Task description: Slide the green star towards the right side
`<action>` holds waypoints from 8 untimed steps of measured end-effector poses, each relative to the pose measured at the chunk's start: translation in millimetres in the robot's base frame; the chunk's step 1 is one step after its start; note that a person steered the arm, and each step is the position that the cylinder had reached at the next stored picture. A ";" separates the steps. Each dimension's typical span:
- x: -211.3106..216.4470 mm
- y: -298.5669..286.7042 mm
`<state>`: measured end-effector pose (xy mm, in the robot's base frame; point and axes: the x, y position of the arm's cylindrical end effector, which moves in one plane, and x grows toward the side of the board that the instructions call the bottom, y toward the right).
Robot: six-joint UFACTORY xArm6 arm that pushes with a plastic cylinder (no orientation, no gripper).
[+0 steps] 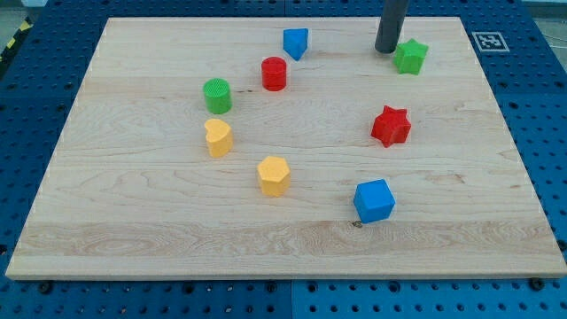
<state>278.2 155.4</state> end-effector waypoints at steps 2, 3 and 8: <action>31.5 -0.9; 38.4 1.4; 38.6 75.1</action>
<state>316.9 230.5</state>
